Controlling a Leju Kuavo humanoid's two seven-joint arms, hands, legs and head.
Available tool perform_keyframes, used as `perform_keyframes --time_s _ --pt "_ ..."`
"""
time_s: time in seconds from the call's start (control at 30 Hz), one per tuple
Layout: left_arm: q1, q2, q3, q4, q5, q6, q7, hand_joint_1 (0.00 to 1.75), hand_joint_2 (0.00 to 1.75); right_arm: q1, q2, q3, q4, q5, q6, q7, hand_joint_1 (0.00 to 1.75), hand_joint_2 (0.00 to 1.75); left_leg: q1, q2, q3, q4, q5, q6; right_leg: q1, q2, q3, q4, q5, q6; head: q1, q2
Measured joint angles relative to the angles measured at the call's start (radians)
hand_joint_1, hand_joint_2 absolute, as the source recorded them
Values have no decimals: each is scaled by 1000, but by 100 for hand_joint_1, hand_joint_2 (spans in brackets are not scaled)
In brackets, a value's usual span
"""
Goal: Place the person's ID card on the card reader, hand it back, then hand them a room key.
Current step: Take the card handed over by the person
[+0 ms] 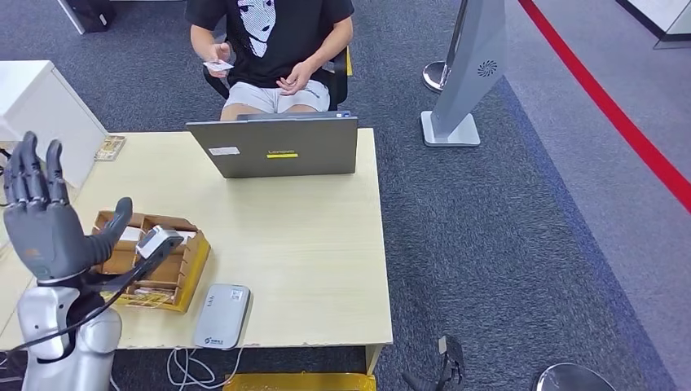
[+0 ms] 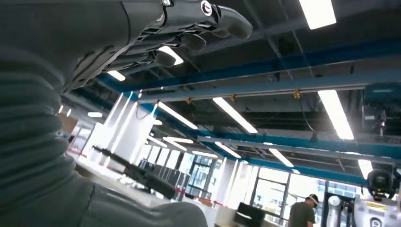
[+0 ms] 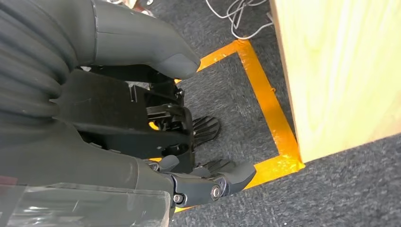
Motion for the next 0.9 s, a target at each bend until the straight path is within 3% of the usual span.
perform_keyframes --time_s 0.3,0.53,0.6,0.67,0.73,0.9 --pt "-271 73 -46 327 -99 1 94 0 175 -27 4 19 0 18 -2 33 0 175 0 1 -1 0 1 0 0 1 -1 0 1 0 0 0" --pt "-383 84 -74 479 -134 2 109 0 175 -41 4 27 0 19 -9 39 0 175 -1 1 -2 1 1 1 0 1 -2 0 1 0 -1 0" --pt "-394 85 -77 497 -137 2 108 22 175 -43 5 27 0 20 -12 41 0 175 -1 1 -2 1 0 1 0 1 -2 0 1 0 -1 0" --pt "-398 85 -79 510 -138 2 104 109 175 -43 5 27 1 21 -15 43 0 175 -1 1 -2 1 0 1 0 1 -2 0 1 0 -1 0" --pt "-398 85 -79 519 -135 2 97 175 175 -43 5 27 3 23 -17 44 0 175 -1 1 -2 1 0 1 0 1 -2 0 1 0 -1 0" --pt "-398 84 -80 536 -132 2 82 175 175 -43 7 28 8 28 -24 42 0 175 -1 1 -2 0 0 1 0 1 -2 0 1 0 -1 0"
